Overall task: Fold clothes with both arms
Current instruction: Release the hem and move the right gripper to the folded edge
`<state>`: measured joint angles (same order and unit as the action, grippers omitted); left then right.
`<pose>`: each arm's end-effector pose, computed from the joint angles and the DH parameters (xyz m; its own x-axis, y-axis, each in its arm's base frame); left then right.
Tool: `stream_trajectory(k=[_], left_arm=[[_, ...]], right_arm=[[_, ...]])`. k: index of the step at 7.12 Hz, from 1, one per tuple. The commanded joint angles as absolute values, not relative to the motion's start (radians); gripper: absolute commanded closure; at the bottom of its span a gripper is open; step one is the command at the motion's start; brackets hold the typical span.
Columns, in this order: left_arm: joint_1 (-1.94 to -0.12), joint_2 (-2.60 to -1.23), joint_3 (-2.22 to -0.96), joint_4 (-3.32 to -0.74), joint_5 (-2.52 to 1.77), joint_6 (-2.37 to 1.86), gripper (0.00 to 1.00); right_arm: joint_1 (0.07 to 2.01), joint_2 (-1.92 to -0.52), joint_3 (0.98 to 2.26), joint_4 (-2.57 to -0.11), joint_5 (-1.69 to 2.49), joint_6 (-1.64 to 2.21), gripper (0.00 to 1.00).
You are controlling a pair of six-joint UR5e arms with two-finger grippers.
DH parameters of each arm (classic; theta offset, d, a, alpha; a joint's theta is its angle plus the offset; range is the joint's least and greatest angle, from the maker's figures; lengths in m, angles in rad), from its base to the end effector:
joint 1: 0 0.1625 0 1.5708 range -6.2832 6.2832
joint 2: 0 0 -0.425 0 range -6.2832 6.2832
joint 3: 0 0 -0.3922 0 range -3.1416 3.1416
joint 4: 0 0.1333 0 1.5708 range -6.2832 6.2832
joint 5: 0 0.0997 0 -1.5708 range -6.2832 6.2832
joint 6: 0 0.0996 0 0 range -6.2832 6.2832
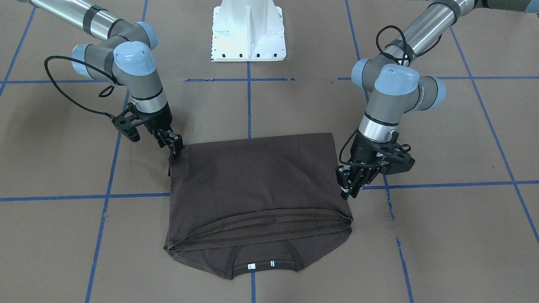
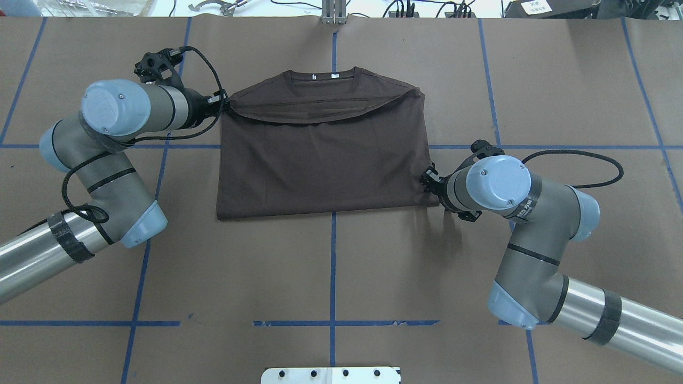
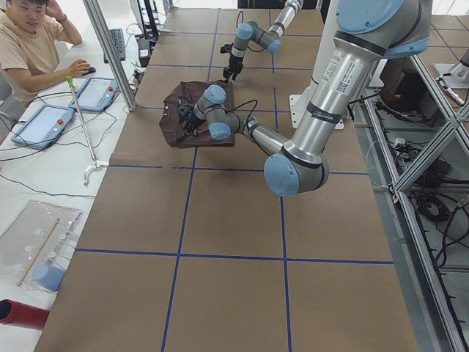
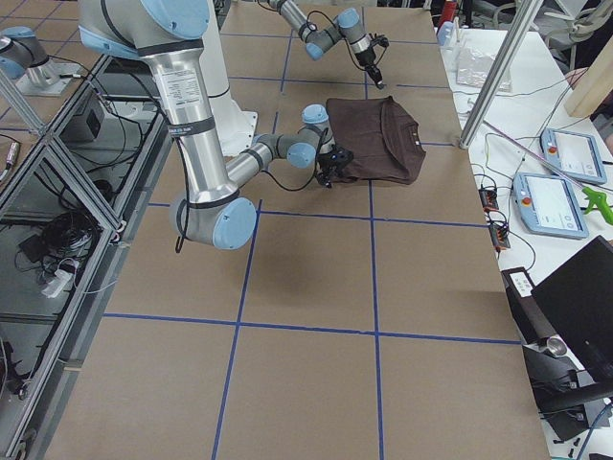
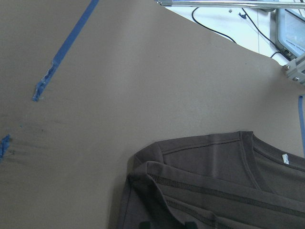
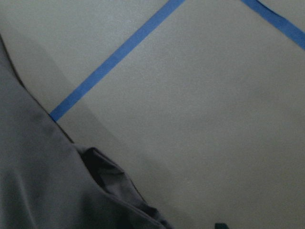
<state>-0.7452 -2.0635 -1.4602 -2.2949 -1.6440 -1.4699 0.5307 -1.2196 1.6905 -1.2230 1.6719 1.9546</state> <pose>0.4279 -0.5662 0.3461 0.3909 -0.2240 -0.8928 0.5919 0.8040 0.0575 -0.4863 -0.4283 0.3785 0.3816 0.6559 0.6513 -0.6286 0.7007 -0.3374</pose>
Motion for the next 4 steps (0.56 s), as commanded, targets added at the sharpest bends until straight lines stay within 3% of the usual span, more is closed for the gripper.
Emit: stream_trajectory(k=[1,2,4], left_arm=[[-0.744,-2.062,-1.459,-2.295,-1.641,-1.474,0.63],[-0.744,-2.062,-1.459,-2.295,-1.641,-1.474,0.63],[-0.742,-2.062,-1.457,-2.295,-1.641,-1.476,0.62]], right_arm=[[0.528,-1.206,1.683,-1.229,1.648,1.953,0.47],[0.531,-1.197,1.684,-1.232,1.647,1.953,0.96],[0.528,-1.195,1.695,-1.232,1.649,1.948,1.00]])
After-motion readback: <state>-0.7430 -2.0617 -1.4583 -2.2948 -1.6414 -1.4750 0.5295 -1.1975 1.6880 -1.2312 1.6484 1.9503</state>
